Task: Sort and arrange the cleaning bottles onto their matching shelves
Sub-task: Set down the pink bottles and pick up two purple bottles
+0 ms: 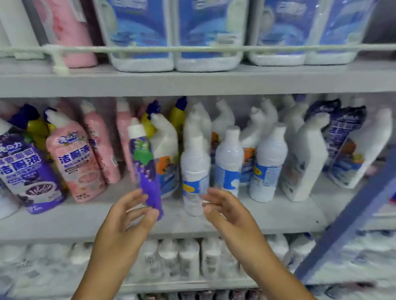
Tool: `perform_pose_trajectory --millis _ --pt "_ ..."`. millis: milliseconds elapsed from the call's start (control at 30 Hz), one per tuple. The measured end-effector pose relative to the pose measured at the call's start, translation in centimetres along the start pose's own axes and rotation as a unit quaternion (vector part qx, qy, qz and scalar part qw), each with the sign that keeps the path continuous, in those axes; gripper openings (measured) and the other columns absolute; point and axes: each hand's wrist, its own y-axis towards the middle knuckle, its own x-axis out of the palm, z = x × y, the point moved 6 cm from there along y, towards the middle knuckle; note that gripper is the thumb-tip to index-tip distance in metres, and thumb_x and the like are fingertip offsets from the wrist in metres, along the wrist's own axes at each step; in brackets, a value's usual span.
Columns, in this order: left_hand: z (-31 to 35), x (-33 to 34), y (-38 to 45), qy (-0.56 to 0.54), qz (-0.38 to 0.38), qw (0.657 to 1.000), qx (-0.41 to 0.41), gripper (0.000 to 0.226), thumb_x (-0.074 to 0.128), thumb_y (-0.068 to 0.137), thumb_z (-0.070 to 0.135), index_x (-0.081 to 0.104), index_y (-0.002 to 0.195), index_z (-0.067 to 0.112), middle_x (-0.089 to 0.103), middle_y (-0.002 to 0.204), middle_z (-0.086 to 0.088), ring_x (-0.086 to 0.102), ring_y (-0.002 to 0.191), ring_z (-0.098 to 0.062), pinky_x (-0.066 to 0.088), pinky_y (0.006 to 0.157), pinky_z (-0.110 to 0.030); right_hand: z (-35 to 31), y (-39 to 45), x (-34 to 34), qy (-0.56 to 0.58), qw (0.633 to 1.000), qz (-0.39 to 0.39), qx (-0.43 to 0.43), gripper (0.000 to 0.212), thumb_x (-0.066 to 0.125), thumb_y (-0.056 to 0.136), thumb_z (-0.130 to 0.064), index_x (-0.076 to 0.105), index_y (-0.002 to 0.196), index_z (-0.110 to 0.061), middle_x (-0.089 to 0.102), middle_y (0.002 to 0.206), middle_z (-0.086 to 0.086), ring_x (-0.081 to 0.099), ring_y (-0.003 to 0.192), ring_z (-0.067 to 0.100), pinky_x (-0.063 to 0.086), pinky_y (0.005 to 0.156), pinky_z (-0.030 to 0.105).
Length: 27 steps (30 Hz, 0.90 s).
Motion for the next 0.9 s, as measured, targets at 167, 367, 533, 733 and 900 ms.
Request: perform_pose_trajectory --millis 167,367,533,733,900 --pt "2.4 13.7 -4.0 -0.016 -0.040 0.999 0.019 0.039 0.082 0.083 0.031 0.062 0.116 0.037 0.071 0.114 0.017 0.068 0.105 -0.008 0.056 0.089 -0.029 0.0 -3.6 -13.4 -0.004 0.999 0.044 -0.008 0.028 0.068 0.097 -0.027 0.062 0.118 -0.044 0.067 0.125 -0.021 0.062 0.114 -0.005 0.052 0.093 0.023" --pt "4.3 29.2 -10.3 -0.023 -0.098 0.995 0.000 0.045 0.084 0.078 0.034 0.063 0.118 0.034 0.070 0.120 0.014 0.069 0.110 -0.015 0.059 0.090 -0.036 -0.8 -8.2 -28.9 0.010 0.995 0.097 -0.001 0.031 0.067 0.097 -0.022 0.060 0.123 -0.038 0.068 0.125 -0.016 0.064 0.110 -0.002 0.051 0.096 0.027" --pt "5.6 39.0 -14.1 -0.002 -0.182 0.983 -0.009 0.039 0.072 0.091 0.021 0.060 0.126 0.032 0.066 0.125 0.018 0.068 0.105 0.002 0.055 0.073 -0.012 -0.9 -9.8 -38.0 0.008 0.989 0.151 -0.007 0.031 0.070 0.095 -0.023 0.062 0.122 -0.038 0.070 0.121 -0.015 0.066 0.110 0.003 0.053 0.097 0.035" --pt "4.9 46.6 -13.8 0.000 -0.213 0.977 -0.018 0.042 0.075 0.087 0.025 0.059 0.124 0.036 0.065 0.127 0.020 0.064 0.113 0.005 0.056 0.093 -0.025 -0.6 -8.0 -43.5 0.007 0.984 0.178 -0.007 0.032 0.069 0.095 -0.023 0.062 0.123 -0.037 0.070 0.123 -0.012 0.066 0.110 0.005 0.054 0.102 0.038" --pt "3.0 51.3 -10.3 0.005 -0.180 0.984 -0.004 0.041 0.075 0.090 0.025 0.056 0.122 0.043 0.061 0.128 0.024 0.058 0.115 0.011 0.049 0.099 -0.021 -0.3 -4.6 -45.8 -0.006 0.981 0.194 -0.003 0.032 0.073 0.094 -0.024 0.064 0.123 -0.035 0.072 0.121 -0.011 0.068 0.111 0.005 0.051 0.106 0.045"
